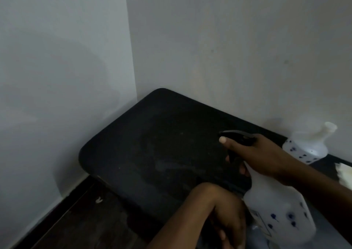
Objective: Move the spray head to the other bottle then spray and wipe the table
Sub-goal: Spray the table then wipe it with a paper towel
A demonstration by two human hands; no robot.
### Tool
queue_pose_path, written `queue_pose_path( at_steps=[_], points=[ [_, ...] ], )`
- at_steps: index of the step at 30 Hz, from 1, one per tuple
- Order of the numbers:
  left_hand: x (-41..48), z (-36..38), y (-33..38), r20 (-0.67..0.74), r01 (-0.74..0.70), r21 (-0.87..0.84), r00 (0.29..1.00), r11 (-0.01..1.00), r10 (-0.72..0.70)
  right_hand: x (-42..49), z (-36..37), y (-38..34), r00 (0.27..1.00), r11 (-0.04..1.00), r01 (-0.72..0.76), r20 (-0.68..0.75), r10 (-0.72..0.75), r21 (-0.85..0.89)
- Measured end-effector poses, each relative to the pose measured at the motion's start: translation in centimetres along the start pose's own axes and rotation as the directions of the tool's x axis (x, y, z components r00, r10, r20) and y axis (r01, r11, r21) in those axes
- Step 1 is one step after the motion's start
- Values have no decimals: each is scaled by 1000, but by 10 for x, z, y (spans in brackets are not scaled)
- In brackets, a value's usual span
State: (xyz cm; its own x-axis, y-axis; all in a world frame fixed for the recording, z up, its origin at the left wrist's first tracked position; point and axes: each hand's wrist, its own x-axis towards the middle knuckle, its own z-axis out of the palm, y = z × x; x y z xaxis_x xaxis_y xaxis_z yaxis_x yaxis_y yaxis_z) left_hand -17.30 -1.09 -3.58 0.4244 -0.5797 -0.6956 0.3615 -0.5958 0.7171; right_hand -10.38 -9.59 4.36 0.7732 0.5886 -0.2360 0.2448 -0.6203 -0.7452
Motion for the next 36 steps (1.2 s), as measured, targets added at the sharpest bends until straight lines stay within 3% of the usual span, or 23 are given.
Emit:
queue_pose_path(
  at_steps=[5,8,13,19,28,36],
  points=[
    [12,4,1,-72,-40,55,996,998,44,-34,-38,32,918,996,54,-395,-22,70],
    [18,6,5,-42,-43,35,998,998,45,-52,-62,50,868,993,102,-494,-57,65],
    [20,6,17,-47,-68,55,996,996,71,-63,-105,67,852,984,77,-524,18,159],
    [26,4,29,-47,-126,77,990,989,130,-33,-136,58,854,997,61,-519,-27,48],
    [25,-3,29,-46,-189,55,980,980,192,48,-150,52,851,927,-106,-515,-102,-359],
    [13,-10,20,-43,-195,43,979,980,197,88,-163,61,825,912,-146,-556,-101,-384]
  ],
)
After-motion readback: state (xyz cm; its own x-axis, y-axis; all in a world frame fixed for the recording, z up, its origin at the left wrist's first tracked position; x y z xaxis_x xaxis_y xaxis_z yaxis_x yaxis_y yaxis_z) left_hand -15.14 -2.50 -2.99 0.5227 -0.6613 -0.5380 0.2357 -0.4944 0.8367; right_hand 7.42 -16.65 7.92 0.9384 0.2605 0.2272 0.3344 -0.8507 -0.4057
